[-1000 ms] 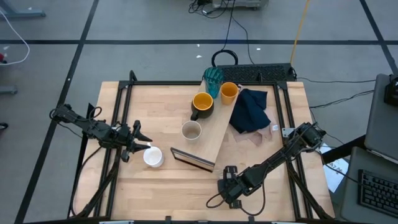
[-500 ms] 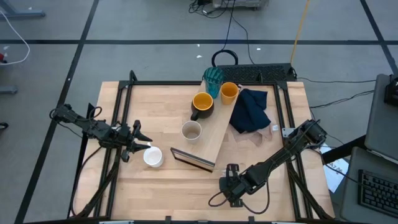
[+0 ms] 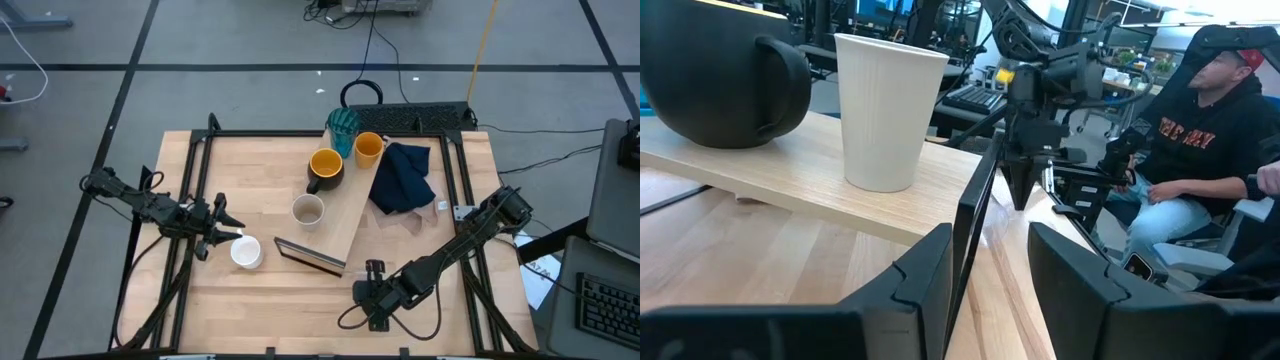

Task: Stack small to large cups/mugs on shelf
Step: Put the transparent mug on the shelf, then adjust the transparent mug

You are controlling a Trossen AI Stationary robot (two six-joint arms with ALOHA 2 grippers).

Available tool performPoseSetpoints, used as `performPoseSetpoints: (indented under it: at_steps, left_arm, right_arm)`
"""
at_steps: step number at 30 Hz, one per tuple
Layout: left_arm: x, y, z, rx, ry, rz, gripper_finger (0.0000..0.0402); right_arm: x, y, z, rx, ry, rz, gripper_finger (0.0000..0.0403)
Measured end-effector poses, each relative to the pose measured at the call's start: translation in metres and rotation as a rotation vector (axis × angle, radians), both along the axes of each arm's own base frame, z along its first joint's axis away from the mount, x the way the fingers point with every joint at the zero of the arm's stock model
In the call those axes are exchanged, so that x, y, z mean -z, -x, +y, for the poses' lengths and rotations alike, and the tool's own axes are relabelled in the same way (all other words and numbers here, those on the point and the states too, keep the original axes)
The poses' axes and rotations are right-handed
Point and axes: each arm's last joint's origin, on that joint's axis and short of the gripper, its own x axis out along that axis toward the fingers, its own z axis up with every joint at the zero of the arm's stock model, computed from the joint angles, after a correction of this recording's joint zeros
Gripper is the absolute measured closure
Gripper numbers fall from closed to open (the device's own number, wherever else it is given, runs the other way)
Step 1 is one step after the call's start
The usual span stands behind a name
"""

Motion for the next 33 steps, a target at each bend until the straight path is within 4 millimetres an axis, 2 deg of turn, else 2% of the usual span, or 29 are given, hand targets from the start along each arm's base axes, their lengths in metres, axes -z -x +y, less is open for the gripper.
performPoseSetpoints:
  at_steps: [20, 33]
  left_arm:
    - [0.0, 0.0, 0.0, -0.001, 0.006, 0.0, 0.0268]
    - [0.0, 0.0, 0.0, 0.0, 0.007, 0.001, 0.0268]
  right_arm:
    - [-0.005, 0.003, -0.001, 0.023, 0.028, -0.02, 0.0402]
    - [-0.024, 0.009, -0.006, 0.072, 0.074, -0.1, 0.0402]
